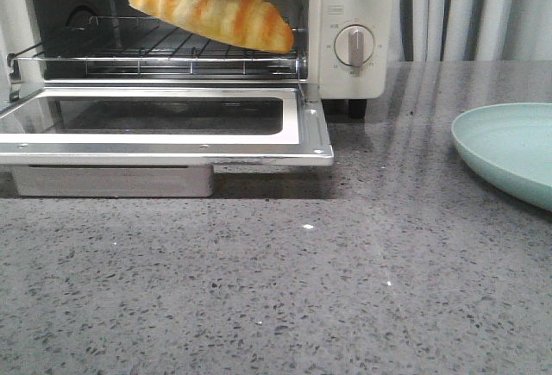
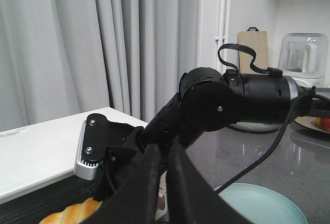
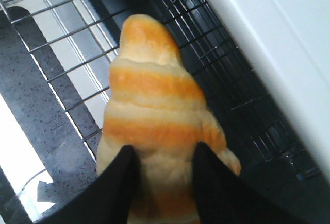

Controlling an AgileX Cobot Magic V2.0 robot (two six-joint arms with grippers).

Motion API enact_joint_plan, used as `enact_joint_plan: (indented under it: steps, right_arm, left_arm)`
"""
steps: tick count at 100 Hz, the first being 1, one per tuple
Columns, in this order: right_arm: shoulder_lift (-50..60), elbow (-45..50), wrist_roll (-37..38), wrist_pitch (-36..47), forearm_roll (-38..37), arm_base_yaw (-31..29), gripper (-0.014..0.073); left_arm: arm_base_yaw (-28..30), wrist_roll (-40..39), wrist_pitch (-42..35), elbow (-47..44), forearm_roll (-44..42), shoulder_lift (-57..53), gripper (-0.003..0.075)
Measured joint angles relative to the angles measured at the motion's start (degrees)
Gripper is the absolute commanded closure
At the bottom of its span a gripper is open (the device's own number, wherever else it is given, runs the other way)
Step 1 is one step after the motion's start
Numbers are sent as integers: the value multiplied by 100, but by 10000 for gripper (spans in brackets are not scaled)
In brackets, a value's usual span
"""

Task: Put bread in oven
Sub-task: 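Lower the held bread roll onto the oven wire rack, then open the right gripper and withdraw it out of the oven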

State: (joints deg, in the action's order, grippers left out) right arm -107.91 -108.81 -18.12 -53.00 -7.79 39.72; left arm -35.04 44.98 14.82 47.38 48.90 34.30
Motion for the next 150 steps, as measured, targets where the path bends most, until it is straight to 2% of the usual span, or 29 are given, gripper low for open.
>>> enact_joint_plan:
  steps: [19,43,72,91,128,133,150]
  right_arm:
    - [0,0,0,9,0,0,356]
    - [0,-10,39,9,18,0,228]
    - [0,-63,63,99,34,0,223]
    - [0,-63,98,99,109,0,153]
    - [25,-63,145,43,119,90,162]
    - [57,-63,145,29,123,137,192]
    - [319,-63,145,-70,156,245,377]
  left_arm:
    - [0,0,0,0,0,0,740]
    - [0,0,0,0,0,0,740]
    - [0,0,2,0,0,0,740]
    - [0,0,2,0,0,0,740]
    - [0,0,2,0,0,0,740]
    - [0,0,2,0,0,0,740]
    - [-13,0,2,0,0,0,740]
